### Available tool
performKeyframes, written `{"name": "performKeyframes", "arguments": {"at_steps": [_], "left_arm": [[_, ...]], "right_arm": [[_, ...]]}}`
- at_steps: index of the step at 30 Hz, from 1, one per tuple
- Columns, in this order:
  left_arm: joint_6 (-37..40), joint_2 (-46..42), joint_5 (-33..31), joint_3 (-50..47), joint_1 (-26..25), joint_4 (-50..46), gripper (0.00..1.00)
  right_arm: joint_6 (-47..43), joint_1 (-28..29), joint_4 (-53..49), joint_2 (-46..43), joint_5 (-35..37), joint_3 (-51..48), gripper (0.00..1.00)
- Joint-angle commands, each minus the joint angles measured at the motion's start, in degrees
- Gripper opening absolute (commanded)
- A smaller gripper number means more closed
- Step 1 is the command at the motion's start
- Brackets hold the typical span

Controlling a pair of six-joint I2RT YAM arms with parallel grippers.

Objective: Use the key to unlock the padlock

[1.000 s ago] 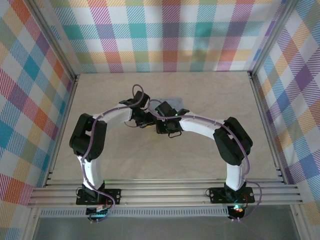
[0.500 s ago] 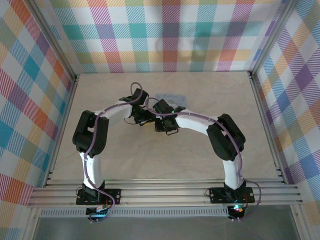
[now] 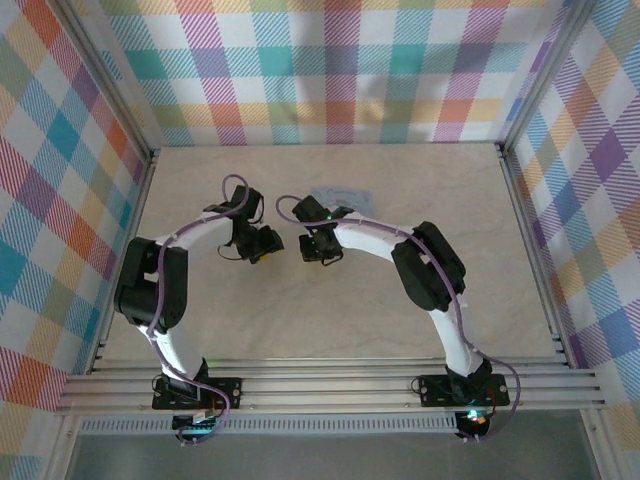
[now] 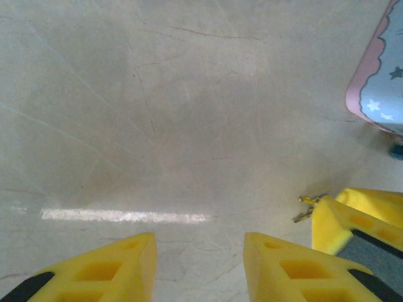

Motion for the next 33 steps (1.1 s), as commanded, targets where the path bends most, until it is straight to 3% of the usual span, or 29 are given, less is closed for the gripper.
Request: {"name": "performKeyframes", "arguments": {"at_steps": [1, 6, 11, 19, 23, 27, 30, 33], "left_arm": [[1.3, -3.0, -0.9, -1.2, 0.7, -2.3, 0.41], [2.1, -5.0, -1.3, -2.3, 1.0, -2.4, 0.41], [2.2, -7.3, 0.3, -3.8, 1.1, -1.3, 0.41], [5.8, -12.1, 6.3, -6.9, 1.2, 1.4, 0.41], [7.7, -17.9, 14.0, -11.7, 1.2, 10.0, 0.41], [7.0, -26.5, 16.1, -17.5, 1.1, 21.3, 0.42], [2.6, -30.4, 16.4, -19.9, 0.7, 27.6, 0.43], [-8.6, -30.1, 14.1, -20.6, -0.3, 31.0, 0.41]], "right_arm": [[-1.6, 0.6, -3.6, 0.4, 1.0, 1.2, 0.28], [-2.4, 1.1, -4.4, -2.0, 2.4, -0.8, 0.21], [-4.2, 1.2, -2.8, -6.0, 2.2, -4.4, 0.00], [-9.0, 0.9, -2.1, -14.9, -0.9, -7.7, 0.00], [-11.2, 0.2, -3.0, -20.4, -4.4, -9.3, 0.00], [-9.9, -1.5, -2.2, -27.4, -7.9, -12.9, 0.00], [-6.6, -3.2, 0.7, -33.3, -10.4, -16.9, 0.00], [0.0, -4.2, 5.1, -38.6, -10.2, -21.9, 0.00]]}}
